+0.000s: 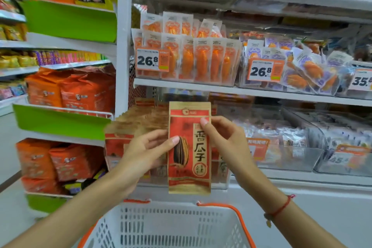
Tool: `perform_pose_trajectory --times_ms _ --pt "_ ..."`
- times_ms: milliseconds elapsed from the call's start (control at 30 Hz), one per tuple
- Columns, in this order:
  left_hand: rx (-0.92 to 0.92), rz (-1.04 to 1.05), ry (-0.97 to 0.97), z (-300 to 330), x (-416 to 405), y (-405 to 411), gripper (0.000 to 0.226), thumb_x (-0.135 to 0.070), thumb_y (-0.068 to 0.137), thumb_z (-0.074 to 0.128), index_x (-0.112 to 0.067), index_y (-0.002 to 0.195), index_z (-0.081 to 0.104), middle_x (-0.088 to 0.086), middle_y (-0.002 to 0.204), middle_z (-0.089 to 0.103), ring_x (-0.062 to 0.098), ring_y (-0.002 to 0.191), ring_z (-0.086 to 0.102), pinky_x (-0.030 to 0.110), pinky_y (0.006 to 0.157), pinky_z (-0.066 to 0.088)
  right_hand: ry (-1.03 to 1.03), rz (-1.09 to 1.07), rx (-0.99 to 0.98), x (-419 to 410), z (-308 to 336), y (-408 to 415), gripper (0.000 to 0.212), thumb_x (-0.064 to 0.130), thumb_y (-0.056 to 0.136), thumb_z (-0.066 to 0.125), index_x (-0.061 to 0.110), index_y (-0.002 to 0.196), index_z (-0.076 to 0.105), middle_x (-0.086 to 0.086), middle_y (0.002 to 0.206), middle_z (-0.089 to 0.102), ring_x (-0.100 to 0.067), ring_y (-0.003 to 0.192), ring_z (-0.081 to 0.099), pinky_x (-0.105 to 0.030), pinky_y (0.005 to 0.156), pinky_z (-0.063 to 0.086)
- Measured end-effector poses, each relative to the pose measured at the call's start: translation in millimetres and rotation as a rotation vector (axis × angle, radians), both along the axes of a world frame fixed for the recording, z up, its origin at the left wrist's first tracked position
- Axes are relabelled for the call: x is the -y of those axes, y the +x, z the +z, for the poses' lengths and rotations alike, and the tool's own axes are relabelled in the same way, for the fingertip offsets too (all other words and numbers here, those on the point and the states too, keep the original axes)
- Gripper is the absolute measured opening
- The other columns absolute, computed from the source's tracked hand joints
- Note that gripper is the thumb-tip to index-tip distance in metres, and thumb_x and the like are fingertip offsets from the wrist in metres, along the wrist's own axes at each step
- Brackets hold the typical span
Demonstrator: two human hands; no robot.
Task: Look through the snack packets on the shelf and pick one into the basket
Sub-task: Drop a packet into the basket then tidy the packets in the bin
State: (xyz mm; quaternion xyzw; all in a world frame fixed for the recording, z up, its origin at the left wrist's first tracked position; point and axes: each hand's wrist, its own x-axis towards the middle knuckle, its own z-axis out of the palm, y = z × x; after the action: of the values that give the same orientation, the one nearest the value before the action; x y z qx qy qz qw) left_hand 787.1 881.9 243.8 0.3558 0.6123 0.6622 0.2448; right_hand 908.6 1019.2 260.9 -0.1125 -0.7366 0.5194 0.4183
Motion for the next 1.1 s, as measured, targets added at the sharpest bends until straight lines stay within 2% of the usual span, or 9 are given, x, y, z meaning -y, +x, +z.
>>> perform_pose_trajectory --times_ms 133,267,367,500,600,700,800,967,1100 --pt "0.059 0.044 -0.036 -18.5 7.6 0.3 0.021 -0.032 0.084 0.068 -0.029 0.105 0.070 -0.012 0.097 0.075 0.001 0.091 0.069 0.017 0.070 0.055 -0.098 0.002 0.099 5.4 -26.1 -6.5 0.016 0.030 0.090 0.062 0.017 0.093 0.070 0.000 0.089 0.076 -0.013 0.082 0.072 -0.025 0.071 0.059" --pt "0.129 0.049 -0.046 -29.5 11.6 -2.7 0.033 -0.034 0.085 0.068 -0.023 0.117 0.067 -0.004 0.106 0.074 0.013 0.100 0.070 0.039 0.091 0.054 -0.122 0.094 0.194 9.9 -40.9 -11.6 0.030 0.036 0.078 0.069 0.020 0.103 0.066 0.004 0.094 0.075 -0.010 0.086 0.072 -0.024 0.071 0.058" --pt "0.163 0.069 -0.038 -31.8 12.3 -4.3 0.035 -0.030 0.087 0.067 -0.020 0.120 0.065 -0.002 0.105 0.075 0.012 0.097 0.071 0.031 0.083 0.057 -0.108 0.141 0.289 8.8 -45.2 -12.6 0.049 0.038 0.066 0.076 0.020 0.109 0.062 0.008 0.097 0.075 -0.008 0.089 0.071 -0.022 0.072 0.058" --pt "0.159 0.032 -0.104 -32.2 13.6 -3.9 0.034 -0.027 0.088 0.067 -0.020 0.121 0.064 -0.003 0.104 0.075 0.009 0.093 0.072 0.016 0.068 0.057 -0.118 0.106 0.322 5.2 -45.4 -11.8 0.040 0.024 0.072 0.081 0.019 0.108 0.063 0.006 0.097 0.075 -0.005 0.087 0.071 -0.018 0.070 0.056" --pt "0.154 -0.037 -0.196 -34.5 12.7 -1.4 0.028 -0.026 0.087 0.069 -0.023 0.115 0.066 -0.006 0.101 0.075 0.009 0.091 0.072 0.017 0.068 0.057 -0.202 0.116 0.268 4.1 -44.1 -11.5 0.033 0.019 0.077 0.079 0.019 0.107 0.065 0.005 0.097 0.075 -0.007 0.084 0.072 -0.015 0.065 0.054" --pt "0.146 -0.067 -0.273 -38.0 9.8 0.9 0.028 -0.030 0.084 0.071 -0.026 0.111 0.067 -0.008 0.102 0.075 0.005 0.092 0.071 0.017 0.066 0.057 -0.267 0.060 0.244 4.3 -44.0 -10.8 0.020 0.021 0.079 0.077 0.019 0.097 0.069 0.005 0.087 0.076 -0.009 0.075 0.073 -0.014 0.057 0.052" --pt "0.142 -0.069 -0.301 -39.0 7.2 0.8 0.029 -0.029 0.082 0.072 -0.025 0.111 0.068 -0.007 0.101 0.075 0.006 0.091 0.071 0.018 0.067 0.057 -0.300 0.012 0.238 3.5 -46.4 -9.6 0.017 0.028 0.081 0.075 0.014 0.091 0.072 0.005 0.079 0.076 -0.008 0.069 0.072 -0.014 0.053 0.051" --pt "0.115 -0.070 -0.327 -38.1 7.3 1.8 0.023 -0.033 0.082 0.072 -0.031 0.105 0.069 -0.013 0.101 0.075 0.001 0.094 0.069 0.022 0.073 0.054 -0.167 -0.022 0.299 -4.7 -41.0 -4.7 0.036 0.038 0.091 0.061 0.008 0.075 0.071 -0.001 0.064 0.072 -0.009 0.059 0.069 -0.018 0.051 0.053" --pt "0.134 -0.064 -0.322 -38.5 8.3 0.6 0.024 -0.031 0.084 0.070 -0.029 0.108 0.067 -0.012 0.101 0.075 0.000 0.093 0.069 0.021 0.075 0.052 0.021 0.093 0.352 -17.6 -34.8 3.8 0.043 0.028 0.098 0.048 -0.004 0.077 0.068 0.006 0.061 0.071 -0.004 0.058 0.068 -0.012 0.050 0.048"
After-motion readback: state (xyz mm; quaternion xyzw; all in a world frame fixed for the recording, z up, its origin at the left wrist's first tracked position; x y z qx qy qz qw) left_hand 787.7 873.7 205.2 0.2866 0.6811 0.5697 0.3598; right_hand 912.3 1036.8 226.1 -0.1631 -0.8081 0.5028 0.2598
